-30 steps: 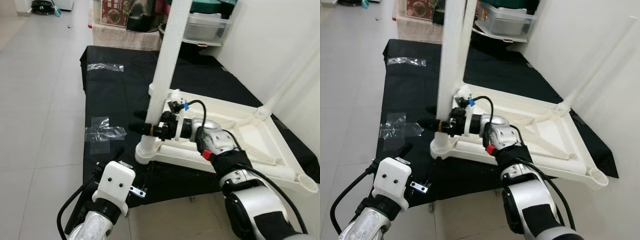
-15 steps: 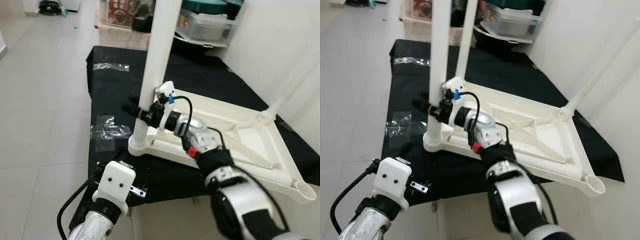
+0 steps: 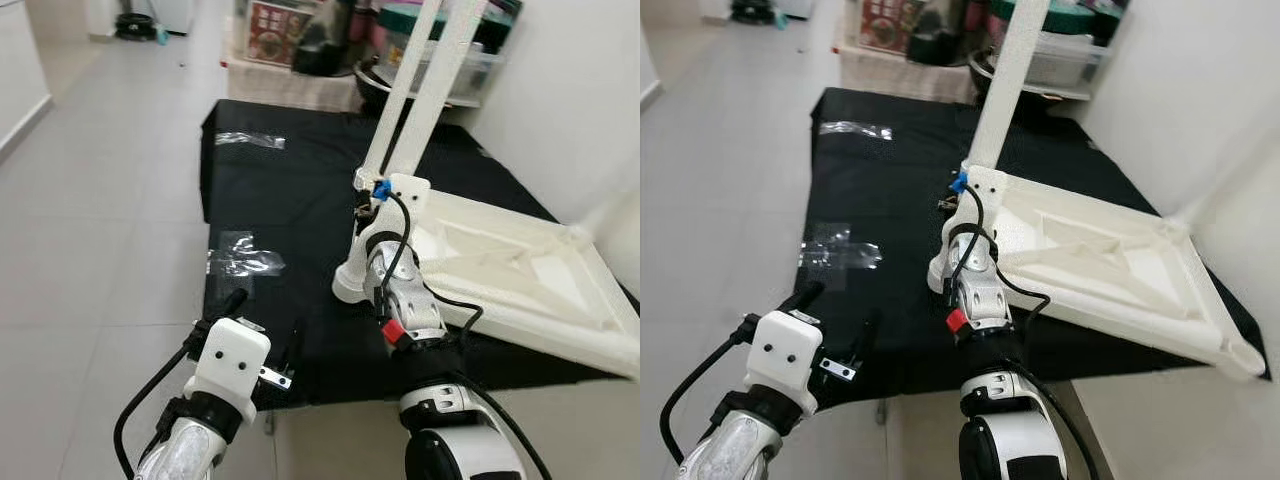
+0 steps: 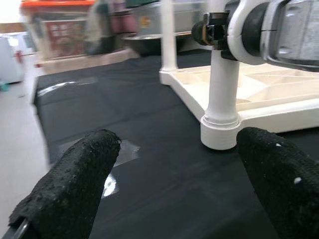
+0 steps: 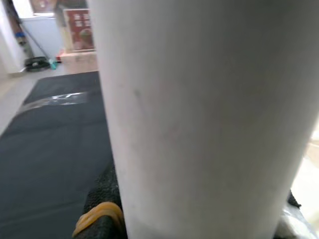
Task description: Building children table
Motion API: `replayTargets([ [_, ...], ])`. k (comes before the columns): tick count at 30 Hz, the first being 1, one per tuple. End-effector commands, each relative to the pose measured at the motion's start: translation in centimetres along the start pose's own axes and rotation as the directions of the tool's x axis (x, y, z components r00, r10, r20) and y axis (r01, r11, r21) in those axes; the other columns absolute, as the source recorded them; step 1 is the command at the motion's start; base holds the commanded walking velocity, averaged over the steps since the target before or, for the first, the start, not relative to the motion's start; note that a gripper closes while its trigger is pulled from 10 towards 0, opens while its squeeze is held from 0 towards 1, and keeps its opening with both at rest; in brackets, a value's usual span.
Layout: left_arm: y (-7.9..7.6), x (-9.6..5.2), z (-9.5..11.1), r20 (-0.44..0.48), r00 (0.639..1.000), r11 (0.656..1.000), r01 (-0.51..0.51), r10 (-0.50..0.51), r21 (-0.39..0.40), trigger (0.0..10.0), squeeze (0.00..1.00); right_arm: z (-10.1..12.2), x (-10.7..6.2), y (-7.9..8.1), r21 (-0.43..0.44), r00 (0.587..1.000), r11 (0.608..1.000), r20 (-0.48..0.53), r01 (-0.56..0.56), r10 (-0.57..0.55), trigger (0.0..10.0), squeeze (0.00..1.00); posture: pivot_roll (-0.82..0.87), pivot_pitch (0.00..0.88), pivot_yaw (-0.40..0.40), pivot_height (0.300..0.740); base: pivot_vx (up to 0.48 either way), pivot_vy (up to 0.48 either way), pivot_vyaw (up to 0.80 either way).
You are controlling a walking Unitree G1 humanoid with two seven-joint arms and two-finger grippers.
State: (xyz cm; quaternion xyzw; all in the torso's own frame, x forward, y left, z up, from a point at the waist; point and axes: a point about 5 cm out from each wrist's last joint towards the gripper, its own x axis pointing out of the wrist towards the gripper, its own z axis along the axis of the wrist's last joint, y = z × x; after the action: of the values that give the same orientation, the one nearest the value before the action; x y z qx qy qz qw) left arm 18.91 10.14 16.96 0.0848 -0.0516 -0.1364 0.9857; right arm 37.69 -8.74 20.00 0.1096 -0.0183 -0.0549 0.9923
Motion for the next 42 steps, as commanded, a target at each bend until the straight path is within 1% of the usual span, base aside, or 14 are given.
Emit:
replayTargets([
  [1,-0.2,0.0,-0.2,-0.013,1.000,1.000,0.013,-0.013,0.006,10.0,0.00,-2.3,-1.8,3.0,0.144,0.995,0.988,-0.067,-0.063,0.073,10.0,0.00,0.15,0.070,-0.190,0.740,0.000,0.000,0.00],
  [3,-0.1,0.0,-0.2,-0.014,1.000,1.000,0.012,-0.012,0.007,10.0,0.00,-1.9,-1.7,3.4,0.154,0.993,0.983,-0.049,-0.101,0.110,10.0,0.07,0.15,0.070,-0.190,0.740,0.000,0.000,0.00],
  [4,-0.2,0.0,-0.3,-0.014,1.000,1.000,0.011,-0.011,0.007,10.0,0.00,-1.4,-1.6,3.6,0.162,0.988,0.975,-0.014,-0.150,0.155,10.0,1.00,0.14,0.071,-0.191,0.740,0.000,0.000,0.00],
  [6,-0.2,0.0,-0.3,-0.014,1.000,1.000,0.012,-0.012,0.007,10.0,0.00,-0.8,-1.4,3.6,0.155,0.982,0.969,0.014,-0.190,0.191,10.0,1.00,0.14,0.069,-0.190,0.740,0.000,0.000,0.00],
  [7,-0.2,0.0,-0.3,-0.015,1.000,1.000,0.013,-0.013,0.005,10.0,0.00,-0.3,-1.0,3.2,0.145,0.973,0.962,0.039,-0.232,0.229,10.0,0.00,0.14,0.069,-0.191,0.740,0.000,0.000,0.00],
  [13,-0.2,0.0,-0.3,-0.015,1.000,1.000,0.014,-0.014,0.004,10.0,0.00,0.5,-0.1,1.9,0.131,0.939,0.931,0.073,-0.342,0.335,10.0,0.00,0.14,0.066,-0.191,0.740,0.000,0.000,0.00],
  [17,-0.2,0.1,-0.3,-0.012,1.000,1.000,0.015,-0.015,0.002,10.0,0.00,0.7,-0.1,0.0,0.087,0.646,0.643,-0.003,-0.761,0.764,10.0,0.00,0.14,0.065,-0.186,0.740,0.000,0.000,0.00],
  [19,-0.2,0.1,-0.3,-0.012,1.000,1.000,0.015,-0.015,0.002,10.0,0.00,0.7,-0.1,0.0,0.087,0.646,0.643,-0.003,-0.761,0.764,10.0,0.00,0.14,0.065,-0.186,0.740,0.000,0.000,0.00],
  [29,-0.3,0.0,-0.1,-0.006,1.000,1.000,0.016,-0.016,0.010,10.0,0.00,0.3,-2.5,3.7,0.102,-0.016,0.005,-0.207,-0.995,0.978,10.0,0.00,0.16,0.073,-0.198,0.740,0.000,0.000,0.00],
  [33,-0.2,-0.1,0.0,-0.007,1.000,1.000,0.012,-0.012,0.008,10.0,0.00,-0.1,-2.8,4.4,0.115,-0.091,-0.067,-0.216,-0.991,0.972,8.5,0.00,0.17,0.081,-0.204,0.740,0.000,0.000,0.00],
  [34,-0.2,-0.1,0.0,-0.007,1.000,1.000,0.012,-0.012,0.008,10.0,0.00,-0.1,-2.8,4.4,0.115,-0.091,-0.067,-0.216,-0.991,0.972,8.5,0.00,0.17,0.081,-0.204,0.740,0.000,0.000,0.00],
  [35,-0.3,-0.1,0.0,-0.009,1.000,1.000,0.012,-0.012,0.008,10.0,0.00,-0.2,-2.7,4.7,0.117,-0.081,-0.056,-0.217,-0.992,0.973,0.0,0.00,0.16,0.082,-0.203,0.740,0.000,0.000,0.00],
  [39,-0.3,-0.2,-0.1,-0.011,1.000,1.000,0.012,-0.012,0.006,10.0,0.00,-0.1,-2.0,5.2,0.082,0.061,0.078,-0.190,-0.994,0.980,0.0,0.00,0.16,0.084,-0.204,0.740,0.000,0.000,0.00],
  [42,-0.4,-0.2,-0.1,-0.013,1.000,1.000,0.013,-0.013,0.004,10.0,0.00,0.1,-0.6,4.9,-0.002,0.329,0.332,-0.151,-0.943,0.932,0.0,0.00,0.16,0.083,-0.204,0.740,0.000,0.000,0.00],
])
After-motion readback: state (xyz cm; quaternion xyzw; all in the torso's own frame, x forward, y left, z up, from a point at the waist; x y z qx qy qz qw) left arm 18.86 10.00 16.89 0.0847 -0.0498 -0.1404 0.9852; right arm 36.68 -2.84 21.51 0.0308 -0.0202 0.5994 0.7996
